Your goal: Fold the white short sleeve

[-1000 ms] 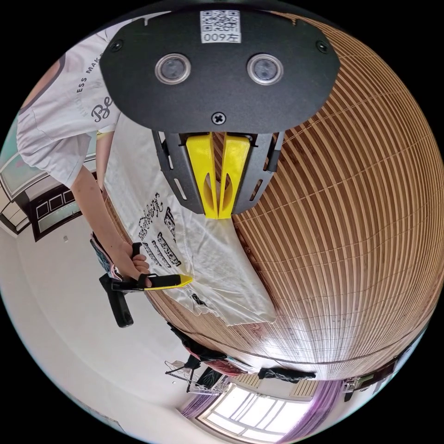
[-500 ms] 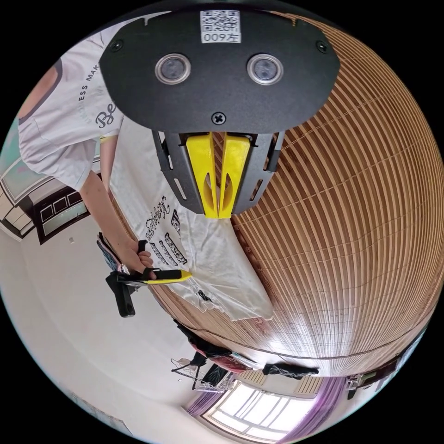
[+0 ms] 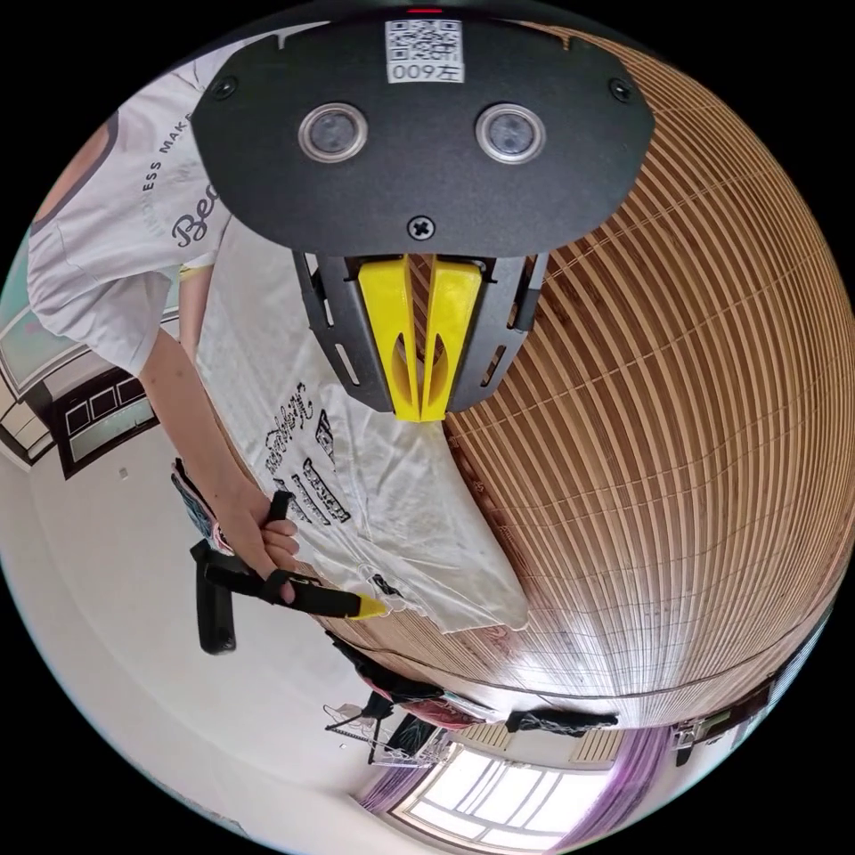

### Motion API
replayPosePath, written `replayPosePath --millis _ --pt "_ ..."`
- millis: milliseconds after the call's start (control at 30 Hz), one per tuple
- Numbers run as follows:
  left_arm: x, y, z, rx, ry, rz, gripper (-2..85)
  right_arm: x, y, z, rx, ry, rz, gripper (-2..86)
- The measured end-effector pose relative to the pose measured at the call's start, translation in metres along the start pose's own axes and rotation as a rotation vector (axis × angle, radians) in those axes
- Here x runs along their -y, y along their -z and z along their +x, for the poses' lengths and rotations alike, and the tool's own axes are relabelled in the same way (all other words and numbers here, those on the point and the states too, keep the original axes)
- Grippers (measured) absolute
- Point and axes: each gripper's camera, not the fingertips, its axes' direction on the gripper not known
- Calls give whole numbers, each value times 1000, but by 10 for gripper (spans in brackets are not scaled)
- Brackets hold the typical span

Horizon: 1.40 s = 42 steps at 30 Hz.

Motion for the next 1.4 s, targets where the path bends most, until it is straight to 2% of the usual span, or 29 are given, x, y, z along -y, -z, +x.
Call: replayPosePath --millis 100,167,333,500,600,867,1000,1067,1267,1400 --pt "-1 0 -5 -24 14 5 1 40 -50 16 67 -20 -68 -9" --pt "-1 -1 -8 -39 23 7 1 63 -90 38 232 -35 -258 -9" --pt "0 -2 -5 -25 19 2 1 62 -93 47 414 23 -447 -9" --pt "1 -4 -2 -12 14 0 1 55 -101 49 371 63 -543 -8" --pt "2 -5 -1 -6 14 -1 1 66 -101 74 390 -13 -510 -8" --pt "3 -7 0 -9 13 1 1 88 -69 146 292 -182 -201 -8" --pt "3 -8 0 -10 14 1 1 85 -65 154 293 -205 -127 -9" --pt "4 -9 -1 -16 16 2 1 83 -60 138 256 -150 -72 -9" --pt "5 -11 0 -22 18 3 1 86 -89 118 157 -101 -173 -9" --pt "6 -13 1 -20 18 2 1 85 -106 120 164 -122 -199 -9"
